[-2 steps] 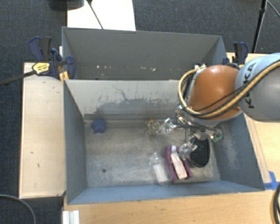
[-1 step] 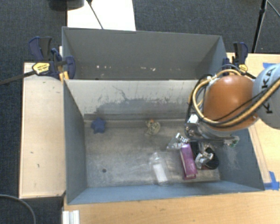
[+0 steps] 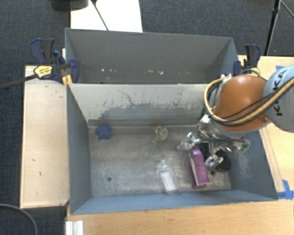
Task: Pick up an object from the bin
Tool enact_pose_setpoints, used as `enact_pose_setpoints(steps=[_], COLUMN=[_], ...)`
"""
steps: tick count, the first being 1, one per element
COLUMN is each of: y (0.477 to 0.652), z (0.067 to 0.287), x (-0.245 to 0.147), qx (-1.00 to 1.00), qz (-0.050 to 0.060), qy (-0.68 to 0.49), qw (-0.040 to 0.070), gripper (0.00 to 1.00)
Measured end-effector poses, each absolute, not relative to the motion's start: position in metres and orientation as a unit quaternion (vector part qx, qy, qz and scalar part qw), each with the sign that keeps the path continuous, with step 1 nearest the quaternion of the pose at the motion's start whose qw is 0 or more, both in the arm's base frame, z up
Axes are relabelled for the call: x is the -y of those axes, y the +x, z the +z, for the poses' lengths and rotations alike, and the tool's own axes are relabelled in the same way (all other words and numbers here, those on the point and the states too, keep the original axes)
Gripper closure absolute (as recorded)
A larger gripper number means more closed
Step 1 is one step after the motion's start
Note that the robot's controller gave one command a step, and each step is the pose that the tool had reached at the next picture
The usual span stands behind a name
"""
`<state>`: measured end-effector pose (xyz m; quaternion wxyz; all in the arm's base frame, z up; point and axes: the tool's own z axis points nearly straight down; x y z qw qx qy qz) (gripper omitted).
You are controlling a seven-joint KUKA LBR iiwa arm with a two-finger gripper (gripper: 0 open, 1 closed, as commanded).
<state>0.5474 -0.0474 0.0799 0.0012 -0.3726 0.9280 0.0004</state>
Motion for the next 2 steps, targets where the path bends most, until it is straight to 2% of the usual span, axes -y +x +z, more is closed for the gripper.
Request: enact_pose_setpoints(steps=[1, 2], y=[0.548, 0.564], z=[0.081, 0.269], x=[0.047, 0.04], qx=[-0.928, -0.931], qz=[0.0, -0.002], qy=[-0.372, -0.365], qw=[0.002, 0.005], gripper=[1.0, 1.0])
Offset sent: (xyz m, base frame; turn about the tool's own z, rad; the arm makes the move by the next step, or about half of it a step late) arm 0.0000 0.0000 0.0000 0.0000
